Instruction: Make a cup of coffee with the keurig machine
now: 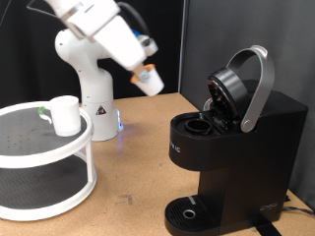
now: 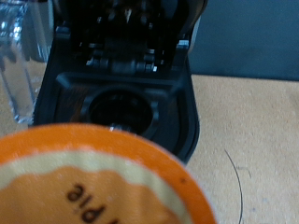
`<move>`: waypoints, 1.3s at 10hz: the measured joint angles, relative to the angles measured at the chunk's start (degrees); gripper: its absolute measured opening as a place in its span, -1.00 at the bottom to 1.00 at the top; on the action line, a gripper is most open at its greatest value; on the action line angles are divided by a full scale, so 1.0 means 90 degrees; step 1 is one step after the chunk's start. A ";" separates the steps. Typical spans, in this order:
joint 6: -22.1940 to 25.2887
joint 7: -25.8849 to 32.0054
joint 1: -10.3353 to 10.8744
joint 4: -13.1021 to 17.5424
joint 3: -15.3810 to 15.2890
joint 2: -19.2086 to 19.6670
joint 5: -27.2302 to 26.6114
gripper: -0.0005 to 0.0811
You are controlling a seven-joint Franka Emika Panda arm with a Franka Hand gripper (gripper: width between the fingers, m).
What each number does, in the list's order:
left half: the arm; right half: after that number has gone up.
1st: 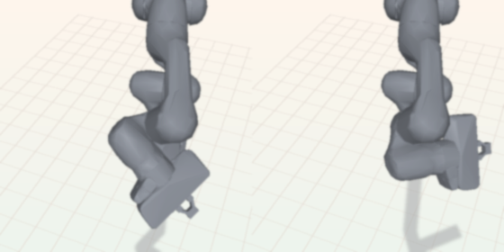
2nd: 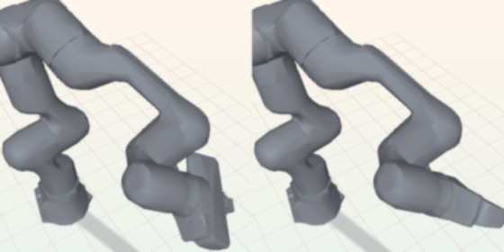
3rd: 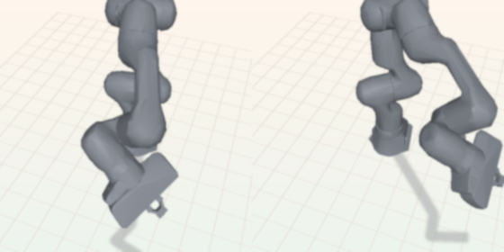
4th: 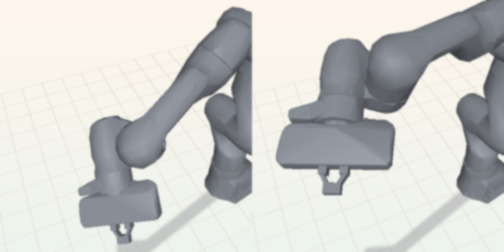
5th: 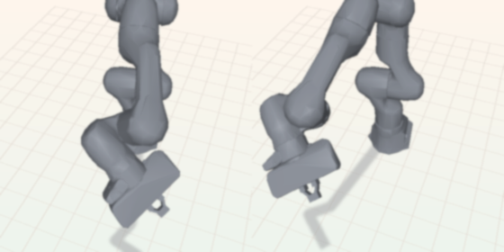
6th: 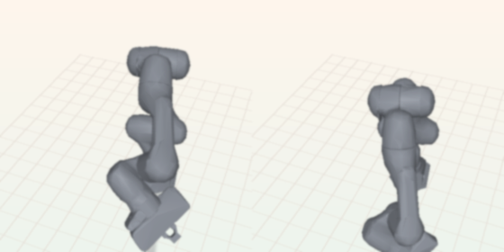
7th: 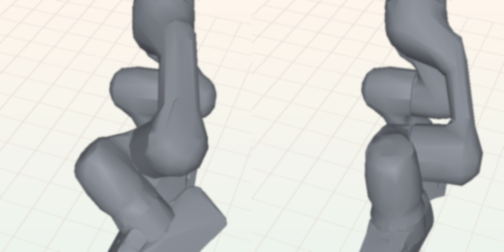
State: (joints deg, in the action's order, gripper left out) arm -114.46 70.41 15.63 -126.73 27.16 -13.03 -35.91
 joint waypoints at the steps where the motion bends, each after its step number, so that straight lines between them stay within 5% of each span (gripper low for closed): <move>1: 0.0000 -0.0042 0.0076 0.0091 -0.0101 0.0083 -0.0101 0.07; 5: -0.0146 -0.0503 0.0249 0.0271 -0.0521 0.0164 -0.0207 0.07; 9: 0.0078 -0.0502 0.0228 0.0172 -0.0516 0.0192 -0.0097 0.07; 13: -0.0603 -0.0557 0.0301 -0.0040 -0.0814 0.0484 -0.0057 0.07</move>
State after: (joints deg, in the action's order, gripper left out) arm -119.89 65.40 18.34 -127.09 19.83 -8.68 -36.42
